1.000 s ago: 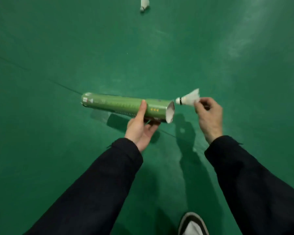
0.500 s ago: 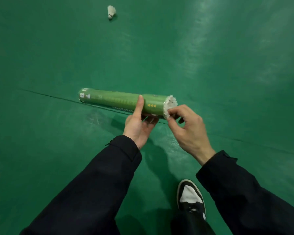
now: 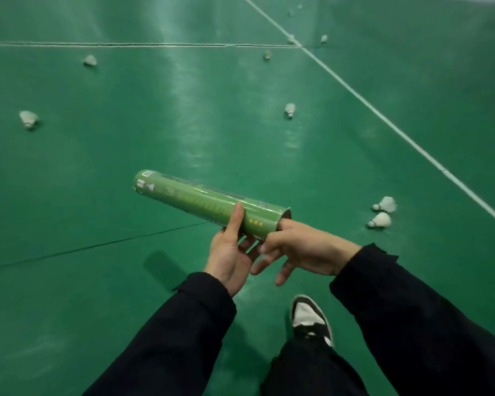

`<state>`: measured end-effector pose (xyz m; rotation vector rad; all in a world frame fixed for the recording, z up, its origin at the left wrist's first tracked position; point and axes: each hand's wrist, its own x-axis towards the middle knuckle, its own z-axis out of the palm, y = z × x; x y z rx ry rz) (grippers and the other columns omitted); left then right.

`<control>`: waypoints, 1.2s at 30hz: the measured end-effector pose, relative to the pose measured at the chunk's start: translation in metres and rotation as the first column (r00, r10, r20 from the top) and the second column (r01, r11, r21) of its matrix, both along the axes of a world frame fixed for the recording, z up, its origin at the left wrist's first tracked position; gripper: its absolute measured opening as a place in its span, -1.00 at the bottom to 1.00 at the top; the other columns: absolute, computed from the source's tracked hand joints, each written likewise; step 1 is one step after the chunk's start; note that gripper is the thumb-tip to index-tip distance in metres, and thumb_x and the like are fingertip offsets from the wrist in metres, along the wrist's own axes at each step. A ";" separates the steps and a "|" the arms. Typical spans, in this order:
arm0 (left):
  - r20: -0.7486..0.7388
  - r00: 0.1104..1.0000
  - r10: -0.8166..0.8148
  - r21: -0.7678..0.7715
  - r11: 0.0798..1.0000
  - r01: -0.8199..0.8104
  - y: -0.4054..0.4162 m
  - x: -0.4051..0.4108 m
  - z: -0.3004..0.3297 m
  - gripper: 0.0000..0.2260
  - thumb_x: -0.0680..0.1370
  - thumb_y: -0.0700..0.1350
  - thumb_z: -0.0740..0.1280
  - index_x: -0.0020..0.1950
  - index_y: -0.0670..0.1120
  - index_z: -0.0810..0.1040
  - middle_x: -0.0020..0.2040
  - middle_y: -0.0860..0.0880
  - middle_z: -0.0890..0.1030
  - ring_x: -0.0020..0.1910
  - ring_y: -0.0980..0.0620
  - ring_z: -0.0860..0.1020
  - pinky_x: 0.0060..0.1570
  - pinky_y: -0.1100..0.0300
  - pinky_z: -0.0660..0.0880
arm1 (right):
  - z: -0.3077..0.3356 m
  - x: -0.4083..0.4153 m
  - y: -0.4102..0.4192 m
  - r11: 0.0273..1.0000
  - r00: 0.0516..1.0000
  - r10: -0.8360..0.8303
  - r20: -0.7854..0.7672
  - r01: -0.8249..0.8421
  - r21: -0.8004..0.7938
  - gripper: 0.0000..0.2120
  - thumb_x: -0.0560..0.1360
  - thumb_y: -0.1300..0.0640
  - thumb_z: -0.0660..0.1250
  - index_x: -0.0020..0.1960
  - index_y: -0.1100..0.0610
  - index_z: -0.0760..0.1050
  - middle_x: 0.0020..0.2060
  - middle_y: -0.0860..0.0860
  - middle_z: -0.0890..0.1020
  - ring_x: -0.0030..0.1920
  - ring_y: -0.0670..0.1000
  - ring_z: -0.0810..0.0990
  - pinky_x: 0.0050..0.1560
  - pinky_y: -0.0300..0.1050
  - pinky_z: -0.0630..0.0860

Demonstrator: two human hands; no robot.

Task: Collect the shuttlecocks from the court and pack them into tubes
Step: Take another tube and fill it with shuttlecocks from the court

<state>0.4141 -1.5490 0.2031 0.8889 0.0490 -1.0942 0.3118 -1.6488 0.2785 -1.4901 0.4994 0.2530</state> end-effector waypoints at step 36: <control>-0.025 0.984 -0.175 0.386 0.907 0.170 -0.530 -0.124 -0.122 -0.40 0.48 0.07 0.50 0.38 -0.26 0.50 0.08 -0.19 0.73 0.04 -0.07 0.73 -0.07 0.02 0.68 | -0.293 -0.212 -0.523 0.187 0.202 -0.979 0.028 0.946 -0.266 -0.87 0.57 0.20 0.42 0.10 0.14 0.66 -0.09 0.01 0.70 -0.10 0.01 0.61 0.05 0.01 0.60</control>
